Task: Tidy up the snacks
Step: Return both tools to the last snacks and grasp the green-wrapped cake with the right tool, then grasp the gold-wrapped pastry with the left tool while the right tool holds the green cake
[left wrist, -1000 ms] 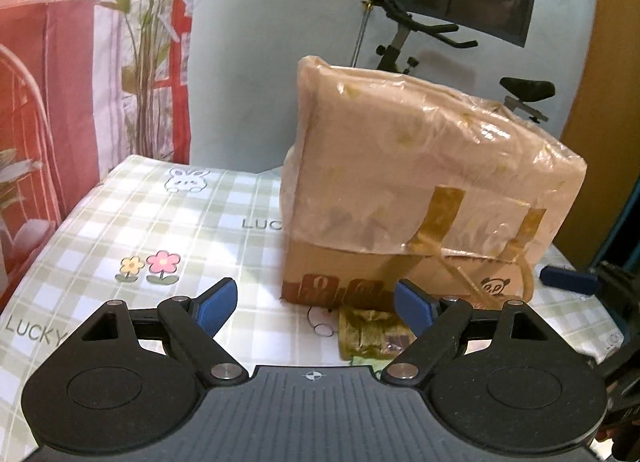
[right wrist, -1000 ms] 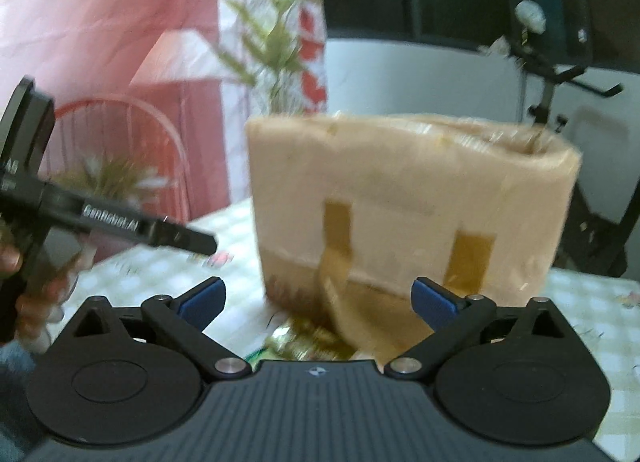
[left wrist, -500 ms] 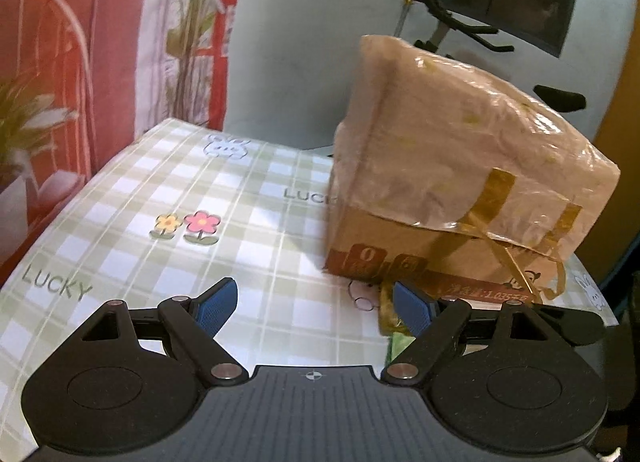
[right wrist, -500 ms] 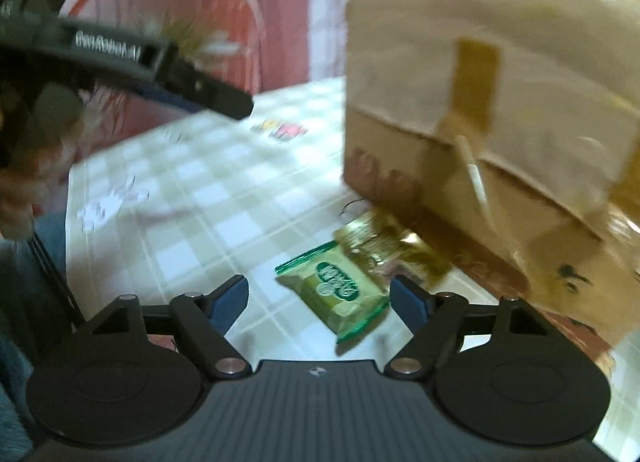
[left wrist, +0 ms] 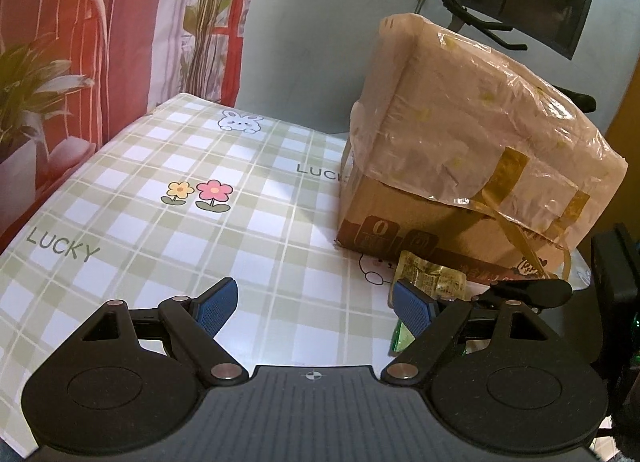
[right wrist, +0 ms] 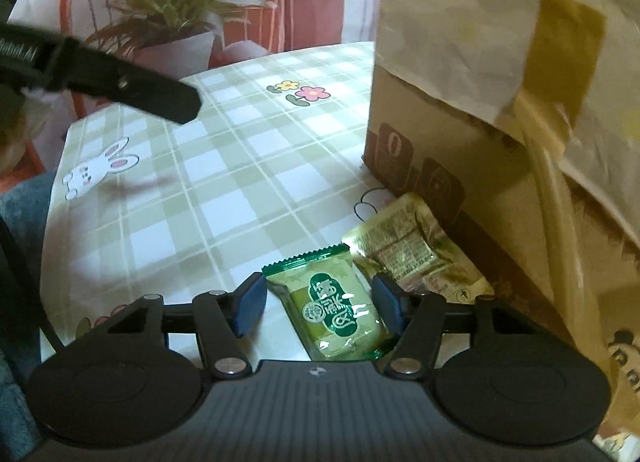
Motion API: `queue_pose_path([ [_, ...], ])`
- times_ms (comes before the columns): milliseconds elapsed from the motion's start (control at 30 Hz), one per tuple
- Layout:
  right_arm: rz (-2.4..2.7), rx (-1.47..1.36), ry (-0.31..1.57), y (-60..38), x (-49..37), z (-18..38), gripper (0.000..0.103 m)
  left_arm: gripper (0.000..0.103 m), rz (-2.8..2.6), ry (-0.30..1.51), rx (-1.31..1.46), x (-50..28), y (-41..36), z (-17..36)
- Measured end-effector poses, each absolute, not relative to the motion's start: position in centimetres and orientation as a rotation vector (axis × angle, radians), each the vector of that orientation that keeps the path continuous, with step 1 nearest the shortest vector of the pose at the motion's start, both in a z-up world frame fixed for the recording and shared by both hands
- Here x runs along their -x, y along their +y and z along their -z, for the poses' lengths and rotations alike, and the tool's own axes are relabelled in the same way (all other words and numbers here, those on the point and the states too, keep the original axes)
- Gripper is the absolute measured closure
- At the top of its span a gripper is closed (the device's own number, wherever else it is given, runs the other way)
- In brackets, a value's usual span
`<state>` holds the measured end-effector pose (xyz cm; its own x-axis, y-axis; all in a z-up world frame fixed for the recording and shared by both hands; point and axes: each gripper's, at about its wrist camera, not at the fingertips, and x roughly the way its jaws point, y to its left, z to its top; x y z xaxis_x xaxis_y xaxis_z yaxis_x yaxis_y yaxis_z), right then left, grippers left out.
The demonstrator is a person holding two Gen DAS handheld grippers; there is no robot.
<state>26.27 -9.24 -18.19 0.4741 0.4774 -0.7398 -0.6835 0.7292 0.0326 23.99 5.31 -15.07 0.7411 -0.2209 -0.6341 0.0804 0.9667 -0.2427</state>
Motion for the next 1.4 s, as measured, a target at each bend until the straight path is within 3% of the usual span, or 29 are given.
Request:
queue_pose_path([
  [167,-0.705,0.239,0.801,-9.9,-25.5,18.2,0.042,0.017,0.175,0.727,0.194,-24.0,4.8,15.2],
  [233,-0.698,0.227,0.79,-10.2,-25.1,18.1,0.05,0.017,0.18,0.732,0.187,-23.9,4.5,15.3],
  [267,-0.686,0.224,0.783,-10.3,-25.0,18.0,0.06,0.017,0.182,0.735,0.183,-23.9,4.5,15.4],
  [1067,-0.309,0.012,0.631,-19.1,-20.3,18.4,0.06,0.017,0.335,0.769,-0.047,-28.9,-5.1,18.9],
  [1267,-0.317,-0.017,0.625,-20.0,-20.1,18.5,0.06,0.031,0.303,0.774,-0.048,-30.0,-5.8,20.3],
  [1400,-0.324,-0.018,0.609,-20.1,-19.9,18.5,0.06,0.031,0.312,0.778,-0.115,-30.3,-6.7,20.7],
])
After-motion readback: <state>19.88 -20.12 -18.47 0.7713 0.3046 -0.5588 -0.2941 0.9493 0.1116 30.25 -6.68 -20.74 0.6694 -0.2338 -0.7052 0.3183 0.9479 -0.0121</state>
